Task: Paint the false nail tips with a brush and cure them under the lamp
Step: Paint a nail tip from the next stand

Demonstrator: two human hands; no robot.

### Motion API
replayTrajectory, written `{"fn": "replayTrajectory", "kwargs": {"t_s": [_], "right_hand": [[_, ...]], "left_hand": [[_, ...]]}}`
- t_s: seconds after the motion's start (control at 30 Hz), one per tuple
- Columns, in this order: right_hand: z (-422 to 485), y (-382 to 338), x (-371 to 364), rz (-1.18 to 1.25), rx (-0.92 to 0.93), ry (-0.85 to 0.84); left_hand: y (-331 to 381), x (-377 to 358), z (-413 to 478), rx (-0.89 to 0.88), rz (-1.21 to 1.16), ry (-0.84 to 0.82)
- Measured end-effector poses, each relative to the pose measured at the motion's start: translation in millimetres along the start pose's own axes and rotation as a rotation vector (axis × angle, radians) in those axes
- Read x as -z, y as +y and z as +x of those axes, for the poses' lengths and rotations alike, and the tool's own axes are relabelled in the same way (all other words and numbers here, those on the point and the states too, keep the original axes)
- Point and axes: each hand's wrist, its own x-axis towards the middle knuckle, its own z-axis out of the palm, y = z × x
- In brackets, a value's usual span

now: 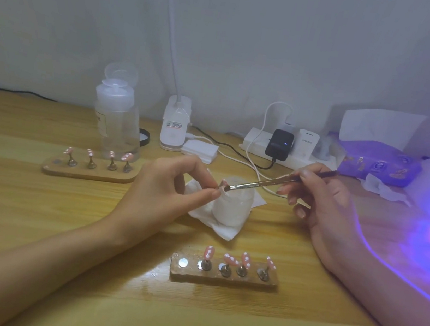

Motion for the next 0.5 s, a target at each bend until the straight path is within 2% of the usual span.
{"fn": "replayTrajectory", "kwargs": {"t_s": [0.1, 0.23, 0.37, 0.5], "right_hand": [[1.2, -0.3, 2.0, 0.064, 0.004, 0.033], [-0.3, -0.3, -0.3, 0.037, 0.024, -0.029], [0.7, 0.4, 2.7, 0.030, 0.009, 0.036], [-0.6, -0.5, 0.3, 0.029, 0.059, -0.027]], "left_hand": [[0.8, -0.4, 0.1, -0.021, 0.011, -0.003], [-0.4, -0.1, 0.8, -0.012, 0.004, -0.007], [-0.3, -0.6, 0.7, -0.004, 0.001, -0.009], [0.5, -0.8, 0.9, -0.010, 0.004, -0.009]]}}
